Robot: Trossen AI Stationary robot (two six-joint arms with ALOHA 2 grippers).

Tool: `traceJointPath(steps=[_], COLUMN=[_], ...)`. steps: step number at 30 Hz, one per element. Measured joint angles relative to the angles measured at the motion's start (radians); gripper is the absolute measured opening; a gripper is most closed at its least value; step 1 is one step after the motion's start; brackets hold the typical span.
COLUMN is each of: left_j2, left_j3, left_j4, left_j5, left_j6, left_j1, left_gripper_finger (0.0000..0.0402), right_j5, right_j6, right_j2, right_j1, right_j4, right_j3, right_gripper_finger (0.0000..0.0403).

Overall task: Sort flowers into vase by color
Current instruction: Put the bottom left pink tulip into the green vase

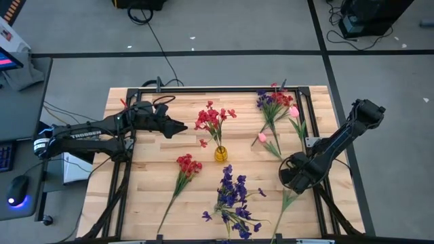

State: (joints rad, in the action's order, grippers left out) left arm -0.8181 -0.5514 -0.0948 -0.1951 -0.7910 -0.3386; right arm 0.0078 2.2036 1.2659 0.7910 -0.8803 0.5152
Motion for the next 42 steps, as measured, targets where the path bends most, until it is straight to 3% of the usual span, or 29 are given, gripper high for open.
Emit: traceJointPath(steps=[6,24,42], left_j2=[0.0,0.0,0.0], left_j3=[0.0,0.0,0.0], left_j4=[0.0,-0.001,0.0], left_j5=[0.0,0.002,0.031], left_j6=[0.0,0.027,0.053], left_j1=[0.0,0.0,0.0], left_gripper_finger=[0.0279,0.0279,0.0279], right_j5=[0.003,0.063,0.283], right_j6=[-0.006,-0.066,-0.167], right_j2=[0.0,0.003,0.001], right_j1=[0.0,0.002,-0.003], right_j4=[0.009,0.053,0.014], right_j3=[0.001,0.039,0.154], right_gripper_finger=[0.0011,0.0004,0.0002])
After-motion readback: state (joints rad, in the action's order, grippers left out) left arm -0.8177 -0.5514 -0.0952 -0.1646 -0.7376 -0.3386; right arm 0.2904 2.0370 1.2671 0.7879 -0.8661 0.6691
